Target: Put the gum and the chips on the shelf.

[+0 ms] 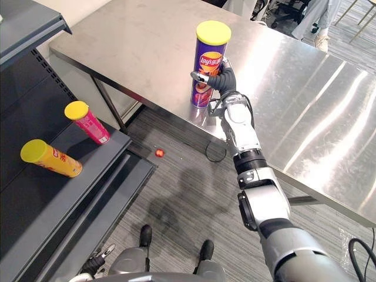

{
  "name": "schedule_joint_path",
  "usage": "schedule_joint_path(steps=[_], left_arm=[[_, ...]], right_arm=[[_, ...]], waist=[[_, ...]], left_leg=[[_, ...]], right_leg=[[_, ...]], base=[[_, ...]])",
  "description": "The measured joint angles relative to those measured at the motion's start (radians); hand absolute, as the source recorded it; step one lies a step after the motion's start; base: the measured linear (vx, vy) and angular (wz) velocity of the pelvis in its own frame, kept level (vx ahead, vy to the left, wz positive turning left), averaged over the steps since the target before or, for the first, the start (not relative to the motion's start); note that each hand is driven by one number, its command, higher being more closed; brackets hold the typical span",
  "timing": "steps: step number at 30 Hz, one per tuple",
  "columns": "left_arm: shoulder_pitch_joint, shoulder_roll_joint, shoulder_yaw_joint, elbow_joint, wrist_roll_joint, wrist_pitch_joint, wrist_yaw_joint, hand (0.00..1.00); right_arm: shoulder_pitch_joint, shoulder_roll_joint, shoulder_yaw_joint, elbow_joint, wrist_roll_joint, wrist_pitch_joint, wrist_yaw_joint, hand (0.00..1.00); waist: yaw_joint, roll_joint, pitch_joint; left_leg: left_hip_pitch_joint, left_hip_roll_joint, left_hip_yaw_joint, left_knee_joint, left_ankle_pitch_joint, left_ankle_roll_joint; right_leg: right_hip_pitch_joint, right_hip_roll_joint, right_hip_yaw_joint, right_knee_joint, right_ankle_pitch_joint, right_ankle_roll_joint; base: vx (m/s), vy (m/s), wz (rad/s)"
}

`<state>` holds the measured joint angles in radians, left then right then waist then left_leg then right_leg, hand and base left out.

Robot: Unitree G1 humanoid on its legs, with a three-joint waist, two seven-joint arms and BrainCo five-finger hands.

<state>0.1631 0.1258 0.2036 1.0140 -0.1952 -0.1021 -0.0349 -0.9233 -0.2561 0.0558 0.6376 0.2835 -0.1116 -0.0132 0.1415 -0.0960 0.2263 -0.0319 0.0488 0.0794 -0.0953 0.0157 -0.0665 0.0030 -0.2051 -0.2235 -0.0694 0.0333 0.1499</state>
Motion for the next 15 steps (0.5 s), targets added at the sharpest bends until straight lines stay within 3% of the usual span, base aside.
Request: schedule_joint_path(steps=[9, 15], left_arm=[[0.005, 0.0, -0.002, -0.02, 0.002, 0.003, 0.01, 0.0], [0.018, 0.001, -0.001, -0.021, 0.004, 0.004, 0.011, 0.0]], right_arm=[[0.026, 0.0, -0.002, -0.021, 0.0, 0.002, 0.001, 1.0], [0.209, -0.009, -0.013, -0.248, 0.001, 0.009, 0.001, 1.0]], waist=[[-0.002, -0.002, 0.001], [-0.033, -0.004, -0.001]], left_leg=[[0.012, 0.001, 0.016, 0.0, 0.0, 0.0], [0.015, 0.0, -0.005, 0.0, 0.004, 0.001]], right_leg=[[0.004, -0.001, 0.009, 0.001, 0.002, 0.003], [0.011, -0.003, -0.002, 0.017, 0.002, 0.003]], base=[[0.0, 0.0, -0.04], [0.0, 0.0, 0.08]])
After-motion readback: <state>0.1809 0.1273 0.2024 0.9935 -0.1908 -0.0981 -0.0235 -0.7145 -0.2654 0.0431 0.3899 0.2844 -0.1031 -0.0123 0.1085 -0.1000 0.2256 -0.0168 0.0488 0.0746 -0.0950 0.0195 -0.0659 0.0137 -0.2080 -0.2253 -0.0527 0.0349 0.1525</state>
